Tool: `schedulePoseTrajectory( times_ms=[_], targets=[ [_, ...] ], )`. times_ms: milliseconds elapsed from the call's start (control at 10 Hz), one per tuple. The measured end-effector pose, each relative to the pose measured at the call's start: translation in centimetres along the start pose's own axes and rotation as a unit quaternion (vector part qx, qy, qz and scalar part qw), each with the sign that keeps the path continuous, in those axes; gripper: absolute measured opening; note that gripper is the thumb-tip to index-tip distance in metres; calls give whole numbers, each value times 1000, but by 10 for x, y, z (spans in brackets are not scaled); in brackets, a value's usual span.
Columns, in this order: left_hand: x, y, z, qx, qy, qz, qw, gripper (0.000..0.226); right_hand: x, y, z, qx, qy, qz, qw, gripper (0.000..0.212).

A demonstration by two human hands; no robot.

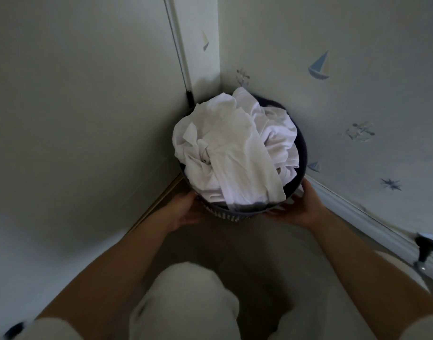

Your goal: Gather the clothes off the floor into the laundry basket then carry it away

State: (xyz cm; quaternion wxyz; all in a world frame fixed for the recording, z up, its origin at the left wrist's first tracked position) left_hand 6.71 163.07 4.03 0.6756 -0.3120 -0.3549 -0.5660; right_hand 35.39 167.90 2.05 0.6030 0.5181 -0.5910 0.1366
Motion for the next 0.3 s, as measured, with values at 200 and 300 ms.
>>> schedulePoseTrajectory(
  times_ms=[200,300],
  targets=[
    [116,-15,90,-71,25,41,996,25,124,58,-35,-9,-46,153,987,38],
    [189,-8,152,-70,47,41,996,16,206,105,-60,63,-50,167,983,19]
  ],
)
Point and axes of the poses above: each hand's wrist, its own x-axis away from the middle knuckle, its own y-axis out of the palm, z = x × y, the point moved 5 cm from there along -x, towards the middle knuckle, and after that the axes turned 1 degree about -z, right-handed, at the moved point
